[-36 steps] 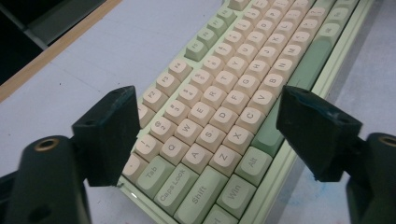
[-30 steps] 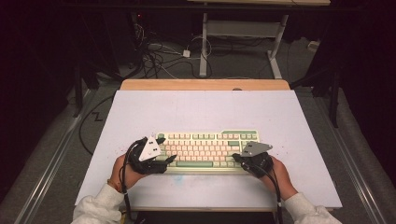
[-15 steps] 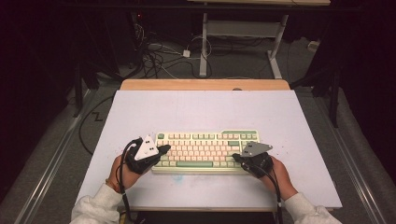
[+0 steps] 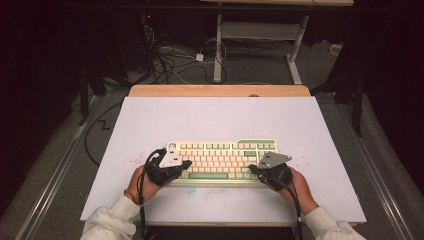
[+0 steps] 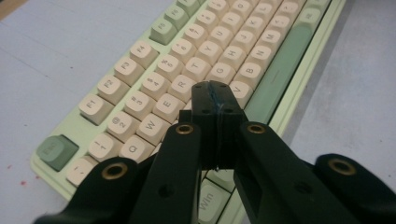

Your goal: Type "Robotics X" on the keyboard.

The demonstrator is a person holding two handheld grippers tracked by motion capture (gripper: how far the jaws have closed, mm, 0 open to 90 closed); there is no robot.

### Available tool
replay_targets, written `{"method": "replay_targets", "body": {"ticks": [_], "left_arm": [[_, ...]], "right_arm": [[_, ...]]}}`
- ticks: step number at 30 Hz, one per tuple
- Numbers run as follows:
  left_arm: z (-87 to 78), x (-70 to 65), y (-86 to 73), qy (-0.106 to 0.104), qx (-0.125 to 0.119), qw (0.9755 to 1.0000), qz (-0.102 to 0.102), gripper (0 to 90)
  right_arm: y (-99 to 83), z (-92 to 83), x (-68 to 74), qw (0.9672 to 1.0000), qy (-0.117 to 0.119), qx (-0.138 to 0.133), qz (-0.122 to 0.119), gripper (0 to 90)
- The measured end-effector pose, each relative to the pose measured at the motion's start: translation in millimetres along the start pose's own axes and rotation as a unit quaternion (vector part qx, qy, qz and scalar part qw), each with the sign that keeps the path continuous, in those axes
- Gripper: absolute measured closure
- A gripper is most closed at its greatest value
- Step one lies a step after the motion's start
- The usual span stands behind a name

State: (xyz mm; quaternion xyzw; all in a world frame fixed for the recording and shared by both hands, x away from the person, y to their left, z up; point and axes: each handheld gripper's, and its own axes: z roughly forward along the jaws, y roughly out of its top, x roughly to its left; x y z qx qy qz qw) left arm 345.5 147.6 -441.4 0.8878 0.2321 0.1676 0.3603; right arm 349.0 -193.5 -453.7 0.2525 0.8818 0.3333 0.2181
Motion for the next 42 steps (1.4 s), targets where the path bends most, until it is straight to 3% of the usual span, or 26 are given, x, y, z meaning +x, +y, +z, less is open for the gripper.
{"method": "replay_targets", "body": {"ticks": [26, 29, 33, 42], "left_arm": [[18.6, -0.2, -3.1, -0.002, 0.039, 0.9992, 0.004, 88.0], [18.8, 0.8, -3.6, -0.006, 0.035, 0.9994, -0.002, 88.0], [17.3, -1.0, -2.3, 0.001, 0.038, 0.9993, 0.007, 87.9], [2.6, -1.8, 3.4, 0.022, 0.003, 0.9997, 0.008, 87.8]], "right_arm": [[-0.2, 0.1, 0.0, 1.0000, 0.000, -0.002, -0.004, 90.0], [-0.2, 0.1, 0.1, 1.0000, -0.001, -0.001, -0.005, 90.0], [-0.1, -0.1, 0.2, 1.0000, -0.001, 0.000, -0.006, 90.0], [1.9, -6.8, -1.9, 0.9999, -0.009, -0.012, -0.005, 90.0]]}}
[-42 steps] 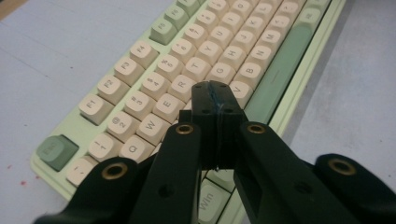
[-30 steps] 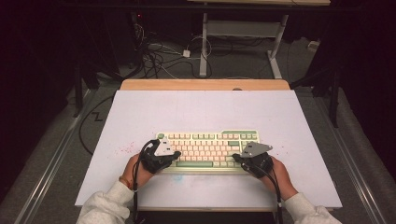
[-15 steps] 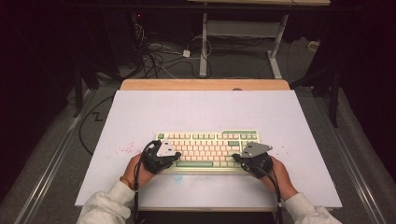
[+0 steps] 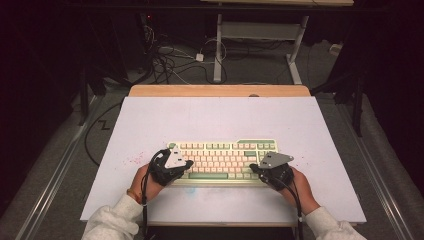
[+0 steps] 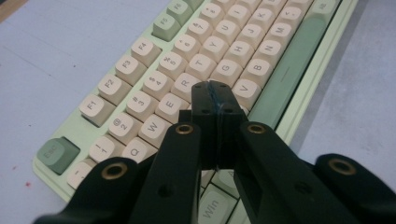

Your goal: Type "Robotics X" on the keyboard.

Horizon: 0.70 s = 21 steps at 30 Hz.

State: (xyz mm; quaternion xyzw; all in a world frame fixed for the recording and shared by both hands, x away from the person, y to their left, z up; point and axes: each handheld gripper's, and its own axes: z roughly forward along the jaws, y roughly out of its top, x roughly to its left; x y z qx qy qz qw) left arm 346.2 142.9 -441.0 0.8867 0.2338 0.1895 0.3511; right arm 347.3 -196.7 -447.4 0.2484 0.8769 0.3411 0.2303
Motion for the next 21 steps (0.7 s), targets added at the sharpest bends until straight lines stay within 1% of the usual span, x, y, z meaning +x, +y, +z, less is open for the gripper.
{"method": "replay_targets", "body": {"ticks": [2, 5, 7, 8, 10, 11, 12, 14, 15, 16, 18, 19, 20, 21], "left_arm": [[-1.8, 0.7, 0.1, 0.002, -0.003, 1.0000, -0.001, 87.8], [-3.8, 1.3, -0.1, 0.008, -0.006, 1.0000, 0.001, 87.7], [-4.7, 1.0, 0.0, 0.014, -0.012, 0.9998, 0.001, 87.5], [-5.2, 1.0, 0.3, 0.017, -0.012, 0.9998, 0.003, 84.8], [-5.9, 1.3, 0.7, 0.020, -0.015, 0.9997, 0.004, 82.9], [-6.1, 0.8, 0.7, 0.026, -0.017, 0.9995, 0.006, 82.8], [-6.1, 0.7, 0.9, 0.030, -0.019, 0.9994, 0.006, 81.0], [-5.8, 0.0, 0.8, 0.033, -0.022, 0.9992, 0.008, 75.0], [-5.6, -0.5, 0.6, 0.034, -0.023, 0.9991, 0.011, 74.1], [-5.5, -1.4, 0.4, 0.034, -0.026, 0.9990, 0.015, 70.0], [-5.5, -2.6, 0.7, 0.041, -0.028, 0.9986, 0.017, 62.7], [-5.4, -2.6, 0.8, 0.039, -0.028, 0.9987, 0.018, 57.8], [-5.3, -2.9, 0.8, 0.041, -0.028, 0.9986, 0.021, 54.1], [-5.1, -3.4, 0.6, 0.046, -0.029, 0.9983, 0.021, 52.6]], "right_arm": [[1.7, -6.1, -1.6, 0.9999, 0.000, -0.017, 0.005, 90.0], [2.5, -11.1, -2.0, 0.9996, -0.004, -0.025, 0.007, 90.0], [2.6, -12.6, -2.5, 0.9995, -0.004, -0.029, 0.008, 89.1], [2.8, -13.3, -2.6, 0.9994, -0.005, -0.033, 0.006, 88.4], [3.4, -14.8, -2.4, 0.9992, -0.006, -0.038, 0.009, 87.8], [3.7, -15.3, -2.3, 0.9990, -0.007, -0.042, 0.009, 87.0], [3.9, -16.1, -2.2, 0.9988, -0.009, -0.047, 0.008, 84.0], [4.3, -17.3, -2.1, 0.9982, -0.010, -0.059, 0.008, 81.2], [4.5, -18.0, -1.7, 0.9979, -0.011, -0.063, 0.007, 77.3], [4.7, -18.3, -1.1, 0.9975, -0.013, -0.068, 0.005, 72.9], [5.1, -18.4, -0.2, 0.9972, -0.011, -0.074, 0.006, 70.3], [5.2, -18.4, 0.7, 0.9970, -0.012, -0.076, 0.005, 65.7], [5.4, -18.1, 1.5, 0.9968, -0.018, -0.077, 0.004, 61.9], [5.5, -17.9, 1.9, 0.9967, -0.019, -0.078, 0.004, 61.5]]}}
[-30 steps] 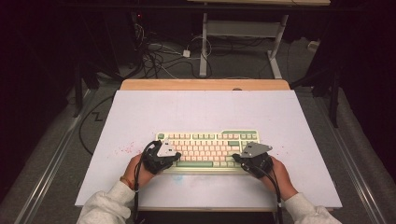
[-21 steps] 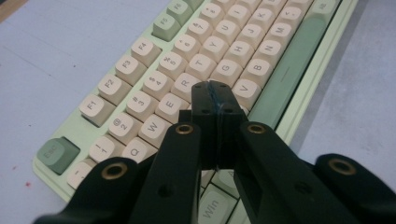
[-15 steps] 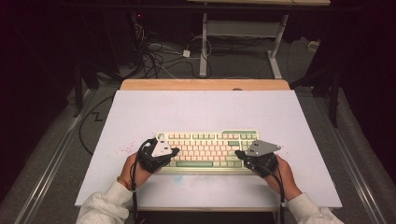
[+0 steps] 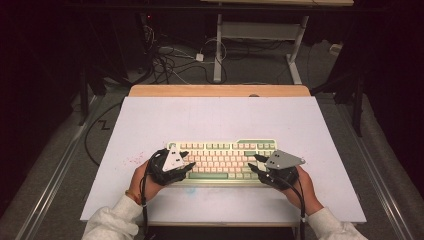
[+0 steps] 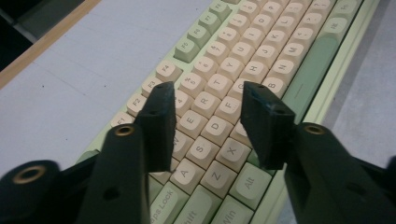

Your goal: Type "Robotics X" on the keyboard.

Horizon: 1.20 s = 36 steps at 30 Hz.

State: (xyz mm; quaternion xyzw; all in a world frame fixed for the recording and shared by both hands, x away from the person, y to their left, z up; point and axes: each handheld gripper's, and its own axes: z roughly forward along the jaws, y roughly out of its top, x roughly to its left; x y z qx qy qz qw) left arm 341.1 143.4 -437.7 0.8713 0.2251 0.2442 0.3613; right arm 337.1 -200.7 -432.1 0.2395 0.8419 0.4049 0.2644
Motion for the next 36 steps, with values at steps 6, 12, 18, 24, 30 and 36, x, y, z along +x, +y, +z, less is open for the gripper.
{"method": "replay_targets", "body": {"ticks": [6, 12, 18, 24, 30, 36], "left_arm": [[1.6, -3.9, -1.4, 0.022, -0.010, 0.9997, 0.003, 31.1], [4.1, -6.3, -1.4, 0.024, -0.012, 0.9996, 0.001, 21.2], [4.4, -9.8, -0.2, 0.022, -0.019, 0.9995, 0.010, 15.9], [1.0, -10.0, 0.7, 0.031, -0.034, 0.9989, 0.006, 15.9], [-2.1, -11.1, 1.4, 0.037, -0.044, 0.9983, 0.010, 15.9], [-4.9, -11.3, 1.8, 0.040, -0.046, 0.9981, 0.009, 15.9]], "right_arm": [[0.9, 0.7, 0.7, 0.9999, -0.008, -0.008, 0.000, 40.3], [1.0, 2.0, 0.8, 0.9996, -0.021, -0.014, 0.007, 28.2], [1.8, 0.4, 0.7, 0.9988, -0.039, -0.027, 0.015, 22.9], [4.0, -1.7, 0.8, 0.9982, -0.049, -0.028, 0.018, 16.6], [5.8, -6.3, -0.9, 0.9977, -0.053, -0.036, 0.021, 16.5], [7.5, -10.1, -0.7, 0.9978, -0.051, -0.039, 0.016, 16.5]]}}
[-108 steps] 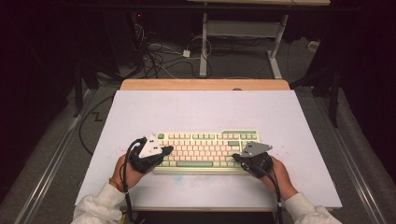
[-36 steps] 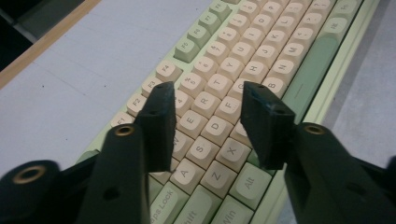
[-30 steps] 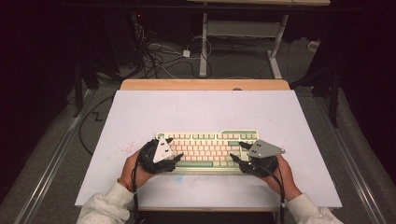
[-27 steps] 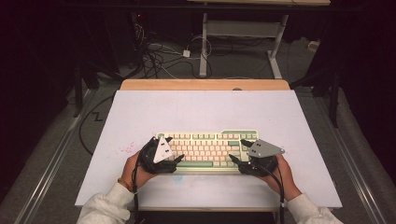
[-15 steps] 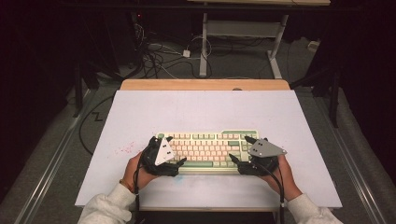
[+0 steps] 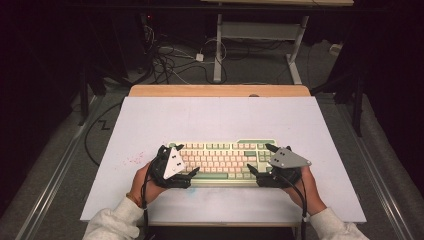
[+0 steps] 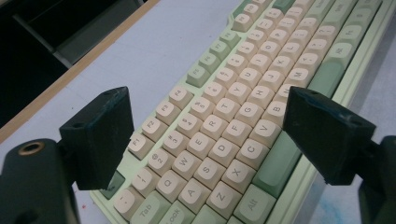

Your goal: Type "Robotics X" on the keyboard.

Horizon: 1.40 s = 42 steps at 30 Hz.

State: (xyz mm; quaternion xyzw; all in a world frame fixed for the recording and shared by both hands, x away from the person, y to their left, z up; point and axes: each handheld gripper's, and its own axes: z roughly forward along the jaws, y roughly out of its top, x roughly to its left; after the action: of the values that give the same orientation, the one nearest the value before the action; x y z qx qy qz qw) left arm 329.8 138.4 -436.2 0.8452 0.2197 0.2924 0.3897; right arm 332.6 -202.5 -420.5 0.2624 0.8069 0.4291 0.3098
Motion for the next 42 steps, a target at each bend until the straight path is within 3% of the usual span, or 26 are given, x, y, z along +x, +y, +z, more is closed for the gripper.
{"method": "replay_targets", "body": {"ticks": [21, 42], "left_arm": [[-10.8, -0.1, -3.6, 0.016, 0.000, 0.9997, 0.016, 15.9], [-26.8, -1.8, -11.2, 0.027, -0.006, 0.9994, 0.021, 15.8]], "right_arm": [[-0.6, -9.6, 1.1, 0.9994, -0.020, -0.004, -0.028, 18.0], [-5.4, -23.4, 1.1, 0.9988, -0.038, 0.002, -0.032, 16.6]]}}
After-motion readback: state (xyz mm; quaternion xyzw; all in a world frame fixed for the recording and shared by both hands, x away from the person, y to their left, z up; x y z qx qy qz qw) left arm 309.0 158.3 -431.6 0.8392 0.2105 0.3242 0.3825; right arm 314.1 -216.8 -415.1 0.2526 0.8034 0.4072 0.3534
